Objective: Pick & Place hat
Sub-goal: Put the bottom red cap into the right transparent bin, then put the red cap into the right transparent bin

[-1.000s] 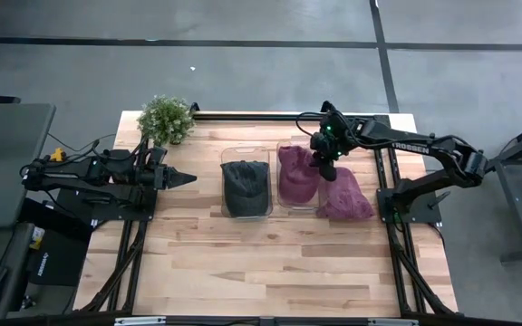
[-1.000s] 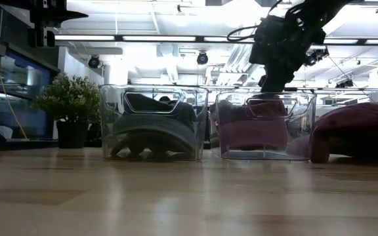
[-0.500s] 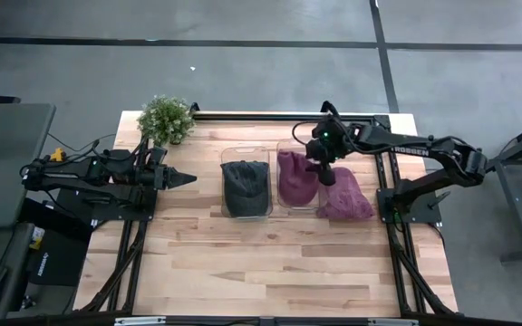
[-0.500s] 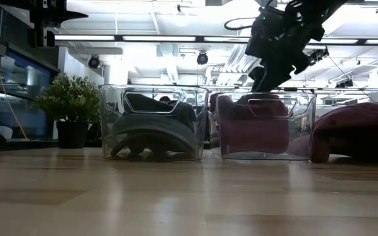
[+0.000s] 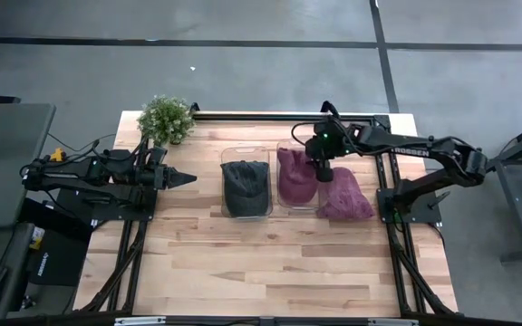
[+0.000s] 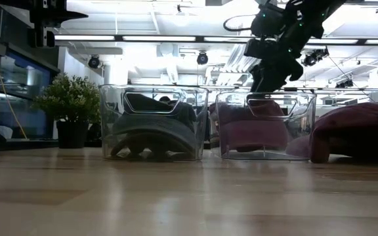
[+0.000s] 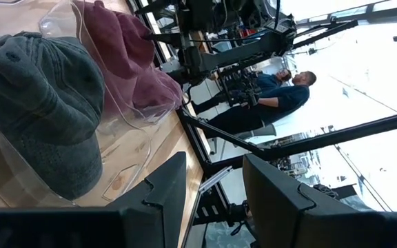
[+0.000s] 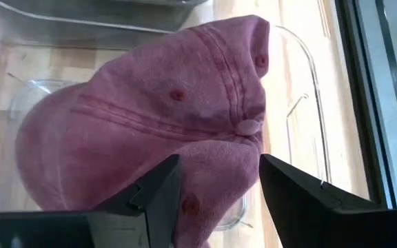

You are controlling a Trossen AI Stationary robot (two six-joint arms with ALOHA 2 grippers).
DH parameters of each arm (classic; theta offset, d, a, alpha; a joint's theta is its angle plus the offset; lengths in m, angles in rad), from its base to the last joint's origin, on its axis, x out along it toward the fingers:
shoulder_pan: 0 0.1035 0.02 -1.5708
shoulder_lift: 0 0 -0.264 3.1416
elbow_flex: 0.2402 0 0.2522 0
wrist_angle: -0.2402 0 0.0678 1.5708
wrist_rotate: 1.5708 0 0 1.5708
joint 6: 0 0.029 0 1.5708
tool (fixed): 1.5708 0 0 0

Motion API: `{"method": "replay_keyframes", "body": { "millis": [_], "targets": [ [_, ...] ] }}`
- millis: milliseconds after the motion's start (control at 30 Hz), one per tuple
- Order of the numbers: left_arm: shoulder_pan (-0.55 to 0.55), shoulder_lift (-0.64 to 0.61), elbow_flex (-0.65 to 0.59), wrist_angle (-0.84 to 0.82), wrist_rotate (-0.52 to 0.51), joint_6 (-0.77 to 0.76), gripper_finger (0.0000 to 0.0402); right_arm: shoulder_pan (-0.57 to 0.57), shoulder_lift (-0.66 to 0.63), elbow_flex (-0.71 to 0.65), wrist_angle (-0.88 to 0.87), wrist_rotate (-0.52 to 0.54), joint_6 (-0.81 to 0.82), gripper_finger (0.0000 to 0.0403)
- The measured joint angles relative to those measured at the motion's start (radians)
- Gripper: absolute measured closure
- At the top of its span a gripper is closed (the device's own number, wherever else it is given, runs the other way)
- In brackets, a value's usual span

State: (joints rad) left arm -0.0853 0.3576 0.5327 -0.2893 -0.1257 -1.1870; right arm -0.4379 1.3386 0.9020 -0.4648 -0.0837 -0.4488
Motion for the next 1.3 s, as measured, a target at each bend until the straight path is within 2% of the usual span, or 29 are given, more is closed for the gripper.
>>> {"method": "replay_keyframes", "body": {
  "millis": [133,333,633,800,1000,1167,1300],
  "targets": [
    [0.0,0.0,0.0,0.0,0.0,0.0,0.0264,0.012,-0.004,0.027,-0.007,0.008,0.012,0.0209],
    [0.0,0.0,0.0,-0.002,0.0,0.001,0.0264,0.037,-0.005,0.157,-0.024,0.04,0.013,0.0209],
    [0.0,0.0,0.0,-0.036,0.007,0.002,0.0264,0.163,-0.005,0.403,-0.321,0.178,0.057,0.021],
    [0.0,0.0,0.0,-0.06,0.017,0.005,0.0264,0.229,-0.006,0.493,-0.527,0.236,0.186,0.021],
    [0.0,0.0,0.0,-0.072,0.039,0.032,0.0264,0.34,-0.007,0.488,-0.753,0.225,0.333,0.021],
    [0.0,0.0,0.0,-0.08,0.057,0.046,0.0264,0.475,-0.008,0.488,-0.901,0.19,0.532,0.021],
    [0.0,0.0,0.0,-0.081,0.094,0.059,0.0264,0.61,-0.01,0.488,-0.949,0.171,0.721,0.021]
  ]
}}
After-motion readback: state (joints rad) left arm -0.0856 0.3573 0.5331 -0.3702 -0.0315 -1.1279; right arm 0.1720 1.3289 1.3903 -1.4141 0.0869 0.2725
